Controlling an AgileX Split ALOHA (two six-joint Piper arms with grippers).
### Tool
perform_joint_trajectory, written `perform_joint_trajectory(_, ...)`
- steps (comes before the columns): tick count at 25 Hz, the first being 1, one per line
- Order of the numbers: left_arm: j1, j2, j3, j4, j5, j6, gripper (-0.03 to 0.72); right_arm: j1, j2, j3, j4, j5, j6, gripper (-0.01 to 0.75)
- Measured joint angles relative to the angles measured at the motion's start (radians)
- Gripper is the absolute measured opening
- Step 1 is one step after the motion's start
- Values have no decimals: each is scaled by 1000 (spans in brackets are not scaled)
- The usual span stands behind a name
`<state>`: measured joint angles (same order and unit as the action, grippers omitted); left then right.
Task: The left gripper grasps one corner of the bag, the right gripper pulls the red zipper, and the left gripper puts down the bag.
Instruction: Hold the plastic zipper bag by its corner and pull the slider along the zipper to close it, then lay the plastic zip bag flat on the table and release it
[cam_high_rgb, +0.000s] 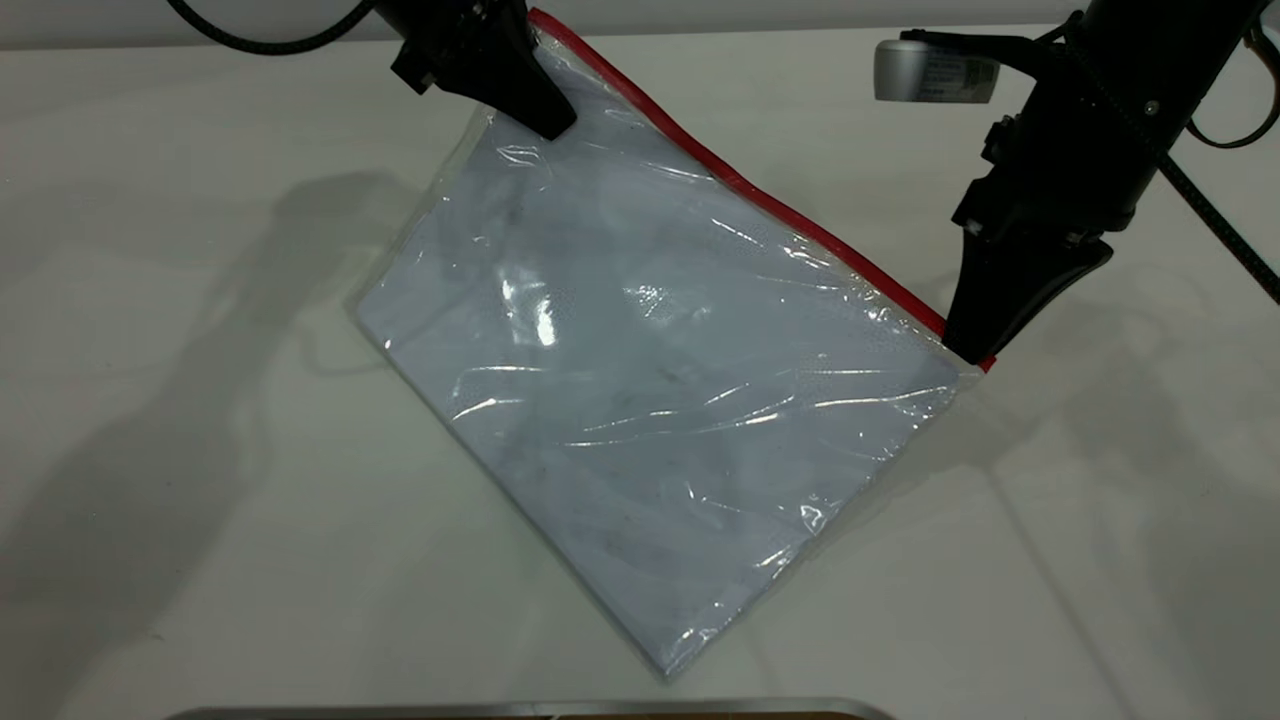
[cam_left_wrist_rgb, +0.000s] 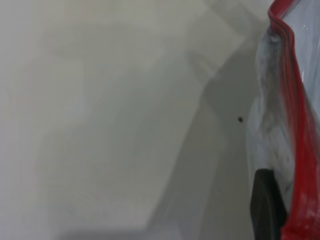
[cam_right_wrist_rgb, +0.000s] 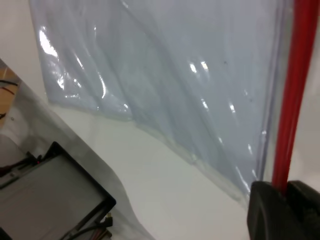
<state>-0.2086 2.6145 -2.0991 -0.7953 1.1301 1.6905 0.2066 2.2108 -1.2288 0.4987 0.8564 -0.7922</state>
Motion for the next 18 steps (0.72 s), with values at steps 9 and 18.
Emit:
perform_joint_trajectory(9,0,-1,0,63,-26,-37,185,-2,0,0,-15,-76,8,310)
perform_joint_trajectory(18,-11,-15,-1,263,-174,-291,570,-2,-35,3,-8,-327,1,540)
